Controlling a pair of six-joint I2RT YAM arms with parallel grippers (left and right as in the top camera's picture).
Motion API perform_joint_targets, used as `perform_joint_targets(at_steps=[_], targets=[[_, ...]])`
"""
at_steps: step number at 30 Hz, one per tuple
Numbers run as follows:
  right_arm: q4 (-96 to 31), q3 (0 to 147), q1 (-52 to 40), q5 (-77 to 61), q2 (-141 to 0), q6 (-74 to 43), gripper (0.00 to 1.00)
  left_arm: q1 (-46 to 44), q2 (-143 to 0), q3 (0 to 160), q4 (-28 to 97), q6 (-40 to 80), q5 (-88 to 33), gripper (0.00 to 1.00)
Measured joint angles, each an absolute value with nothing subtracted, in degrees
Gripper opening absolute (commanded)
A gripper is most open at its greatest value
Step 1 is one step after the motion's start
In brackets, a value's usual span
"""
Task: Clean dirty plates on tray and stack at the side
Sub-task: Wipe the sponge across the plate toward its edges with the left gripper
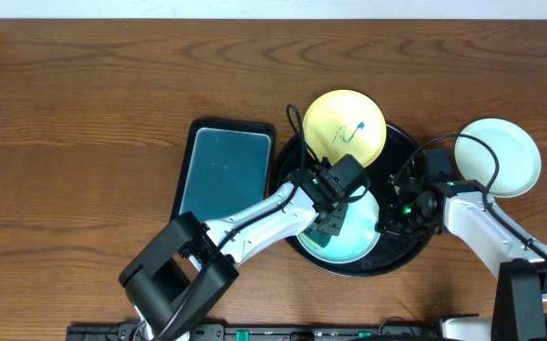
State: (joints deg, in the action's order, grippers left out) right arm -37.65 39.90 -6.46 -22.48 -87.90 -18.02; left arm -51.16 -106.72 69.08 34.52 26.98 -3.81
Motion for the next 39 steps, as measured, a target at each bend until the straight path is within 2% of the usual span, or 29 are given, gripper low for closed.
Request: perform_joint_targets(at_steps=[23, 29, 39], targets=[[-37.67, 39.90, -6.46, -22.48, -87.90, -18.02, 0.01, -51.16, -105.75, 69.08, 34.26, 26.98, -4.40, 0.32], [-37.65, 39.90, -6.46, -22.48, -87.90, -18.02, 0.01, -51.16, -105.73, 69.08, 34.11, 27.22, -5.26, 0.08], [-37.69, 39.90, -6.46, -22.48, -87.90, -18.02, 0.02, -51.16, -105.54, 69.08, 34.06, 26.96, -5.65, 0.09]])
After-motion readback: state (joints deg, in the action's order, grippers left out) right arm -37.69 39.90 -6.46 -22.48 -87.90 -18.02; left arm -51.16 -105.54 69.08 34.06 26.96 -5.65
